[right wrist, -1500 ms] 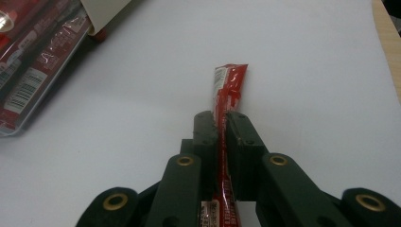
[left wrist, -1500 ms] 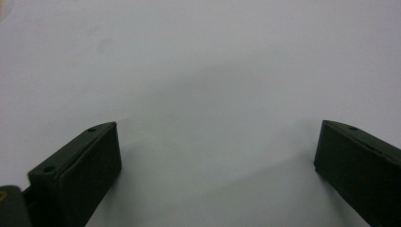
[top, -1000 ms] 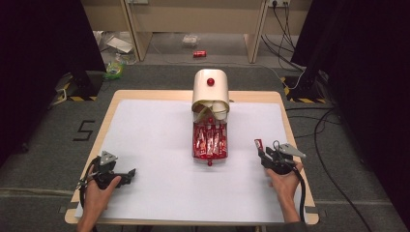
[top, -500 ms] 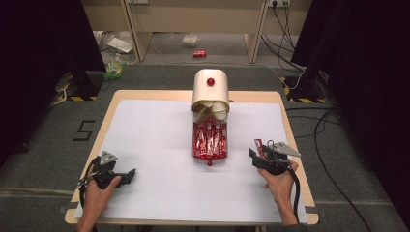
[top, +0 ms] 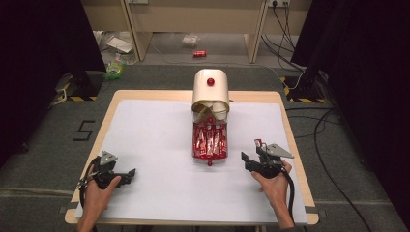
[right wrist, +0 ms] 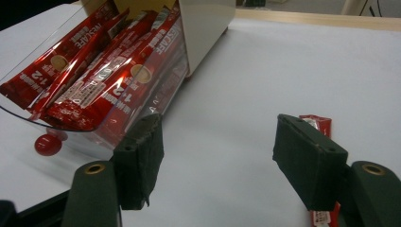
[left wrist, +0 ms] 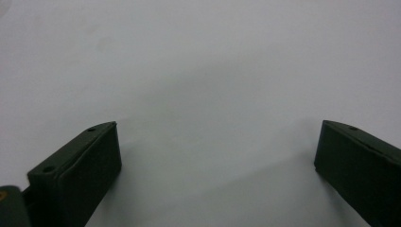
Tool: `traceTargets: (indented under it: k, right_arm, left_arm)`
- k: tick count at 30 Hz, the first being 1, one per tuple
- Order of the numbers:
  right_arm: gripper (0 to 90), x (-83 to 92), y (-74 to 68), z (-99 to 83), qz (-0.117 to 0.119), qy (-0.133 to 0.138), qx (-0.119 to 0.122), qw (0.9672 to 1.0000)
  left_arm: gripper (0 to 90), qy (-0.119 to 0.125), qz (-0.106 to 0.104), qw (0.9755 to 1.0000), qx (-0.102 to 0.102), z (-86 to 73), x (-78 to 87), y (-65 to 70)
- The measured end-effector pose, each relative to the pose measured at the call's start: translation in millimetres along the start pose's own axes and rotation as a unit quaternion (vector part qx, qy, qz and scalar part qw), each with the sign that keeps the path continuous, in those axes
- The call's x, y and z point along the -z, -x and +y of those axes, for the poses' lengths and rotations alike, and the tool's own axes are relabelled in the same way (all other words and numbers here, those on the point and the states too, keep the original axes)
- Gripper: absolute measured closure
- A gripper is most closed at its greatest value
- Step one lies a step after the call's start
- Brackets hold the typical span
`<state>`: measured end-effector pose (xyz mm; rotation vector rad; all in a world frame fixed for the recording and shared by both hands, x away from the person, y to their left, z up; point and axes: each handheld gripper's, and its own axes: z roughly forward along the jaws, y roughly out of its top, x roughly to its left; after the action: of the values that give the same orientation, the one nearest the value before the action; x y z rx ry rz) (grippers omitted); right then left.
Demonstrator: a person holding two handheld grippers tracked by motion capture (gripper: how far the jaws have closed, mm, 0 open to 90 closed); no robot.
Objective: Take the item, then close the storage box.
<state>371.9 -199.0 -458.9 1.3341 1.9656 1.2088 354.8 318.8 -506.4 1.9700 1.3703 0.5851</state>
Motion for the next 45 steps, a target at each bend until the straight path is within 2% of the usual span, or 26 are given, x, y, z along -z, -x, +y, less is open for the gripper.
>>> traceTargets:
  k: [17, 25, 34, 45]
  right_arm:
    - [32.8, 0.9, -11.1, -6.8, 0.010, -0.009, 0.017, 0.9998]
    - [32.6, 1.0, -22.5, -10.2, 0.024, -0.014, 0.030, 0.9992]
    - [32.2, -5.9, -34.8, -13.6, 0.039, -0.018, 0.049, 0.9979]
    - [32.1, -19.1, -48.4, -17.4, 0.043, -0.023, 0.065, 0.9967]
  left_arm:
    - [0.5, 0.001, 0.001, 1.0000, -0.001, -0.1, 0.1, 0.3]
    - [0.7, 0.002, 0.002, 1.0000, -0.003, -0.2, 0.3, 0.7]
    - [1.1, 0.002, 0.001, 1.0000, -0.003, -0.2, 0.3, 0.6]
    - [1.0, 0.002, 0.000, 1.0000, -0.002, -0.1, 0.3, 0.5]
